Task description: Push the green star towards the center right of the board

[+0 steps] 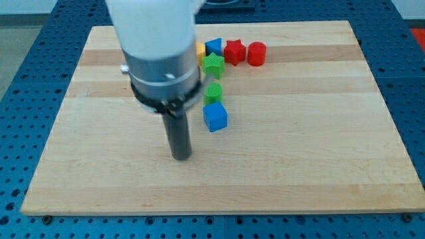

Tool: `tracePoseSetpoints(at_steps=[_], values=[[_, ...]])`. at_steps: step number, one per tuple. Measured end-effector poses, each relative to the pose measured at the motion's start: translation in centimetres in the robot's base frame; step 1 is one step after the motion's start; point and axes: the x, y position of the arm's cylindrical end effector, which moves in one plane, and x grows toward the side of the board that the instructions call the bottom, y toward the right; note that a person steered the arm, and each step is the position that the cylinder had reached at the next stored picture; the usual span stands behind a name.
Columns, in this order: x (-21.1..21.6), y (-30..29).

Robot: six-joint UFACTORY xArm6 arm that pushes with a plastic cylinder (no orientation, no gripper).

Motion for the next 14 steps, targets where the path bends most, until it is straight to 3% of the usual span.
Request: tracePoseSetpoints(at_steps=[2, 3, 4, 6, 7, 9, 10, 11, 14], values=[[-5.5, 0.2], [-5.6, 0.6], [-8.8, 5.3], [-19.1, 21.5], [-19.1, 21.5], [-7.9, 11.3], [-8.0, 11.2], [-8.8, 6.4], [-10.3, -0.5]])
